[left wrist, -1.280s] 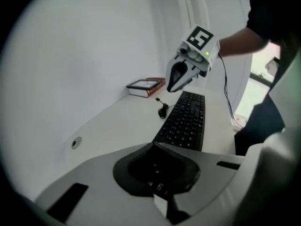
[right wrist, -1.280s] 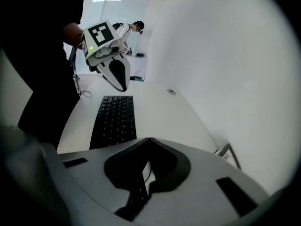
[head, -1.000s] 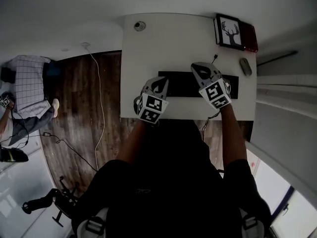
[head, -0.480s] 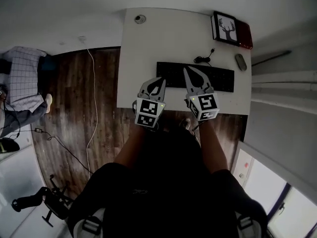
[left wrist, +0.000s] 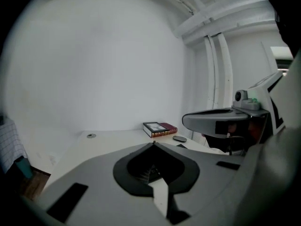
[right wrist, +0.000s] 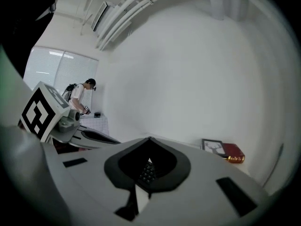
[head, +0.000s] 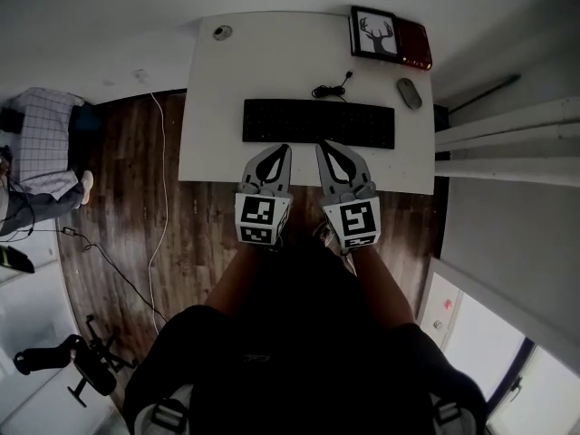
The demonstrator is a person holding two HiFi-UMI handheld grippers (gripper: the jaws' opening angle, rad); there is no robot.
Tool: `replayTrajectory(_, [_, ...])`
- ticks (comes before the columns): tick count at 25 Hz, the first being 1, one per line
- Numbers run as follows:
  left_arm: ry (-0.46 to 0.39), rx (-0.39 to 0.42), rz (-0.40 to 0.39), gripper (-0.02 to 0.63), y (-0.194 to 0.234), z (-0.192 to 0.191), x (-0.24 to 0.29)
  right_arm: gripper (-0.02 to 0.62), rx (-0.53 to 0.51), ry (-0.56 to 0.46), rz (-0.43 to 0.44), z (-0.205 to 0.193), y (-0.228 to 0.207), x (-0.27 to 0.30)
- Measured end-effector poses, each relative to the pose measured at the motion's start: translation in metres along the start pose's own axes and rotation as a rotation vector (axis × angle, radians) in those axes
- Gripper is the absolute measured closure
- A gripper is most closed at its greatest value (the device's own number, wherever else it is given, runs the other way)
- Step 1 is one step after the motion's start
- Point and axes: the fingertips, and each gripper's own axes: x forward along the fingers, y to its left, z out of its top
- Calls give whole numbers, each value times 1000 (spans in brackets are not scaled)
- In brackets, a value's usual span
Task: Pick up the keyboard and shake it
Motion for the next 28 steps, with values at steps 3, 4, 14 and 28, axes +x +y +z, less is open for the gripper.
replayTrajectory(3, [-33, 28, -4, 606, -39, 5, -3, 576, 20, -10, -52, -5, -20, -41])
replayTrajectory(4, [-44, 37, -9, 606, -52, 7, -4, 576, 35, -11, -68, -7, -26, -53])
replayTrajectory(14, [-83, 112, -56, 606, -134, 21, -11, 575, 16, -75, -160, -3, -67, -126])
replayTrajectory(28, [-30, 174, -63, 606, -159, 8, -19, 576, 44, -73, -152, -19, -72, -144])
